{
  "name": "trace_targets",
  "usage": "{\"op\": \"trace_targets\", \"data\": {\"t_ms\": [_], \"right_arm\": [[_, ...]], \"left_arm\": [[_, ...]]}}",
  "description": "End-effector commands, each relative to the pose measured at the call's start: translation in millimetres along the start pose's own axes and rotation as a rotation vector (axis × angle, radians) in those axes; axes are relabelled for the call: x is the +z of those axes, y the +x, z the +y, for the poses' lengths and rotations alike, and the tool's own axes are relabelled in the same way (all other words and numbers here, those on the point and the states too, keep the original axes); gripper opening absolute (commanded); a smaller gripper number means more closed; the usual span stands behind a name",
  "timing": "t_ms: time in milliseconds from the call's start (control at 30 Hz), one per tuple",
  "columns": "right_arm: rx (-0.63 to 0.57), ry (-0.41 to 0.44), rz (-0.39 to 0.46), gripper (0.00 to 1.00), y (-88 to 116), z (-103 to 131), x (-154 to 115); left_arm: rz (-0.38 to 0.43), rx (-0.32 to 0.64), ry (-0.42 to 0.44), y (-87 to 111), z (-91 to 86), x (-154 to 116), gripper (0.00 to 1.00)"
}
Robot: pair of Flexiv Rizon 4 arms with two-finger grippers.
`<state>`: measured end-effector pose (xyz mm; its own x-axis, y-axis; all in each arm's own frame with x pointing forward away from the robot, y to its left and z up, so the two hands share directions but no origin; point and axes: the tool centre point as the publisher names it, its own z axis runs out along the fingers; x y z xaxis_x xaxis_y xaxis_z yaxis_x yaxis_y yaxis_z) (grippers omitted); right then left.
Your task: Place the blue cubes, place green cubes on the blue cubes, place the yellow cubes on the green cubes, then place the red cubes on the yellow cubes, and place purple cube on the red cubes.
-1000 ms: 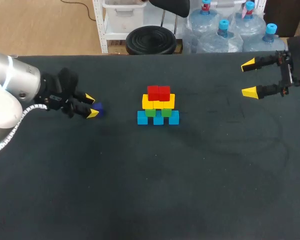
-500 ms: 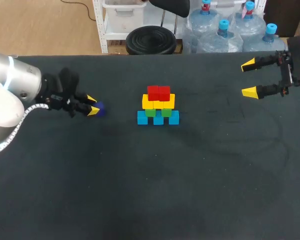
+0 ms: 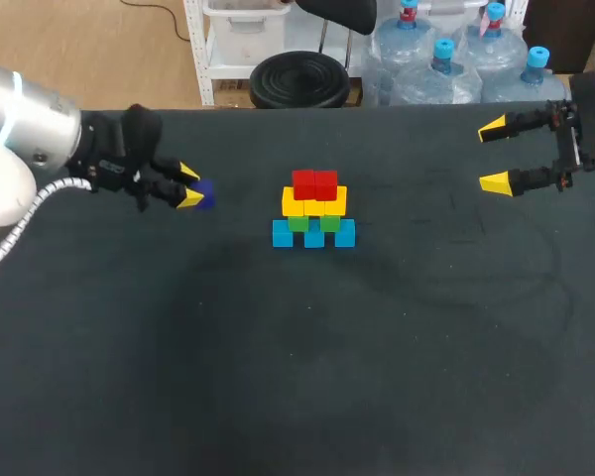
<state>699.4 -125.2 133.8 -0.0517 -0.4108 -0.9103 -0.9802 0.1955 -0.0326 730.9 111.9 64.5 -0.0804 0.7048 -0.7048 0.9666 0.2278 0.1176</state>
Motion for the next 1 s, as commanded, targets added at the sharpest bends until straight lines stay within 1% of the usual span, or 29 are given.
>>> {"op": "trace_targets", "data": {"t_ms": [33,67,200,233,300,400,567,700,833,1000], "right_arm": [[-0.001,0.001,-0.001,1.00,0.2,0.0,0.6],[-0.001,0.001,-0.001,1.00,0.2,0.0,0.6],[-0.001,0.001,-0.001,1.00,0.2,0.0,0.6],[-0.001,0.001,-0.001,1.00,0.2,0.0,0.6],[-0.001,0.001,-0.001,1.00,0.2,0.0,0.6],[-0.001,0.001,-0.001,1.00,0.2,0.0,0.6],[-0.001,0.001,-0.001,1.00,0.2,0.0,0.6],[-0.001,0.001,-0.001,1.00,0.2,0.0,0.6],[-0.001,0.001,-0.001,1.00,0.2,0.0,0.6],[-0.001,0.001,-0.001,1.00,0.2,0.0,0.6]], "left_arm": [[0.012,0.033,0.057,-20.9,-1.5,-28.9,0.00],[0.004,0.050,0.066,-26.9,-2.5,-34.5,0.00],[0.019,0.092,0.100,-48.0,-3.8,-49.1,0.00],[0.027,0.100,0.103,-52.8,-4.1,-51.1,0.00],[0.012,0.100,0.118,-63.2,-4.0,-54.7,0.00],[0.009,0.138,0.134,-80.3,-6.7,-55.9,0.00],[0.004,0.191,0.168,-107.4,-13.6,-49.3,0.00],[-0.007,0.209,0.194,-123.3,-17.4,-39.0,0.00],[-0.011,0.226,0.208,-136.1,-22.1,-29.7,0.00],[-0.009,0.242,0.230,-146.4,-27.6,-17.0,0.00]]}}
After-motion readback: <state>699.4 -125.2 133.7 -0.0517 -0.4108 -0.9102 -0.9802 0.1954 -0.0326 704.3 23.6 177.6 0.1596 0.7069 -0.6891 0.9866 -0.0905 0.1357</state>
